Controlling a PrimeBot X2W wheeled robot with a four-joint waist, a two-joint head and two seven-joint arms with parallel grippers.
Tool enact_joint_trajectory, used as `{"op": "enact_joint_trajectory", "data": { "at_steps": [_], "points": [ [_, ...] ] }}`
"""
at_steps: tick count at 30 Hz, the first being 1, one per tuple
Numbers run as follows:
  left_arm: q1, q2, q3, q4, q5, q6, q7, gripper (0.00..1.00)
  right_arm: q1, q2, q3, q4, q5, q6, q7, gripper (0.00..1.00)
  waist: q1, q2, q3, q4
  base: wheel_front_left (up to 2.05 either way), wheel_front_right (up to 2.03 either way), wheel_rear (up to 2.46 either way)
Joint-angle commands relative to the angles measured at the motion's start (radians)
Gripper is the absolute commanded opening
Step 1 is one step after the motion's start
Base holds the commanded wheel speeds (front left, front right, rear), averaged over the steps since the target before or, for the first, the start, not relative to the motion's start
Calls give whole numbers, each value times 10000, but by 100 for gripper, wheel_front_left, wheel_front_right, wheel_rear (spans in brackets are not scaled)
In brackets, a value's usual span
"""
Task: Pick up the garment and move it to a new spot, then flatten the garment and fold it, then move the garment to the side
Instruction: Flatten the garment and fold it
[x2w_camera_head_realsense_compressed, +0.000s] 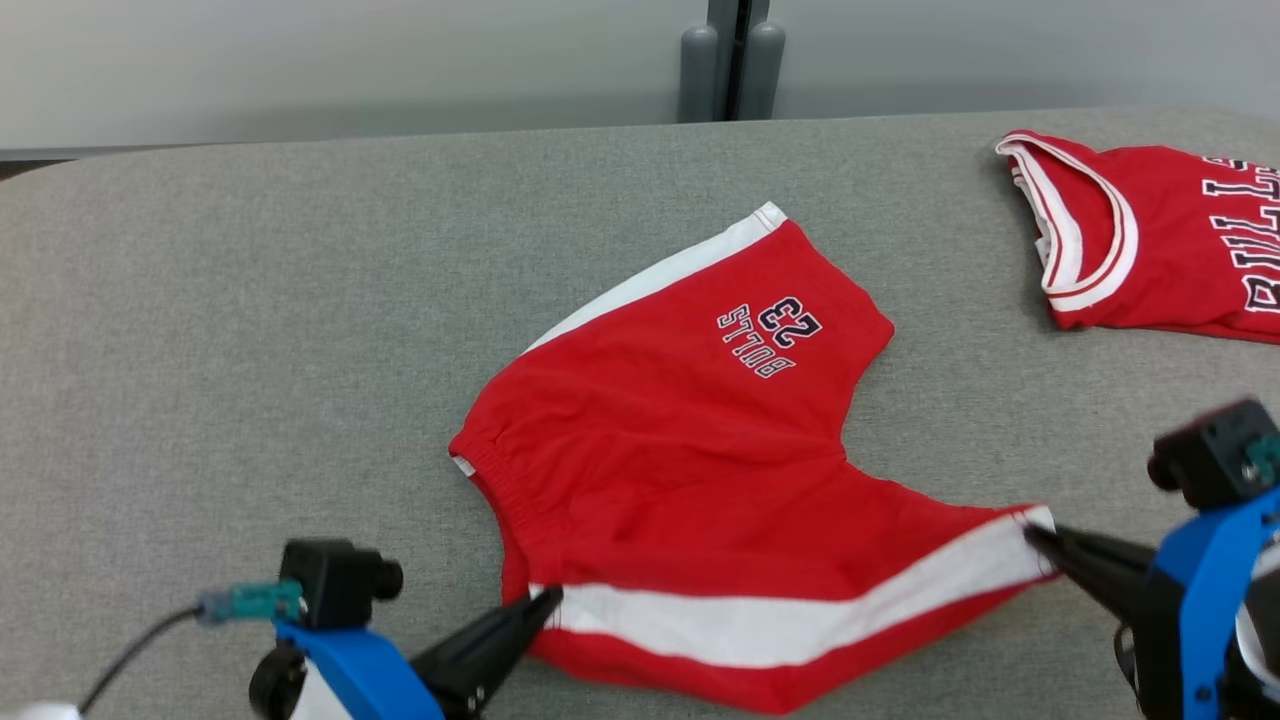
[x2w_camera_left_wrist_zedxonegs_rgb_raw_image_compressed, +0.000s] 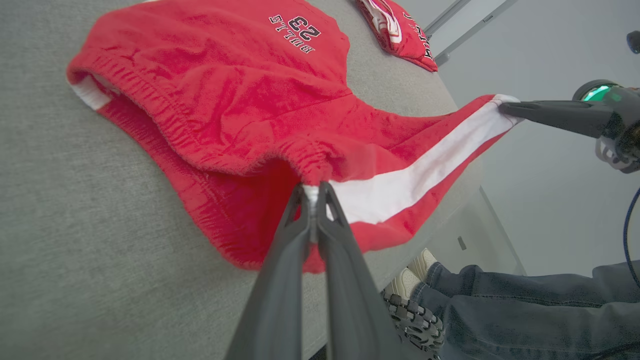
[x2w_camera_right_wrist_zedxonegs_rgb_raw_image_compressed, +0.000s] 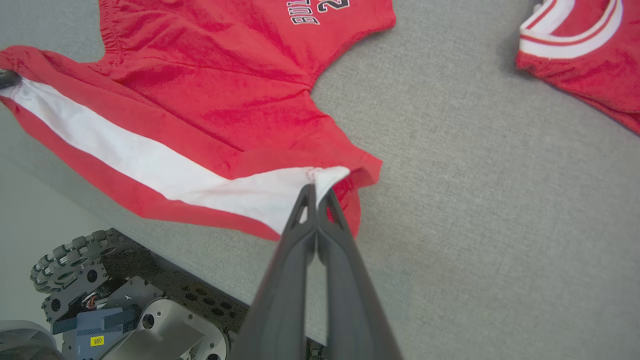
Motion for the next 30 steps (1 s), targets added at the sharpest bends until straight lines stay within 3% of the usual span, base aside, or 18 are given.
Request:
{"op": "enact_joint_trajectory", "data": {
  "at_steps": [1,10,30],
  "points": [
    [-475,-138,254,128,-398,-183,182,0,-777,-158,233,251,210,1,-88,0,0,1,97,76,0,0,0],
    [-2575,-835,1500,1575,-2047,-561,745,0,-4630,-617,1725,2220,633,1,-1455,0,0,1,830,298,0,0,0],
    [-4614,-2081,1791,4407,-1359,-1328,-340,0,-9154,-994,3682,6477,215,1,-4984,0,0,1,2874,1192,0,0,0]
  ]
}}
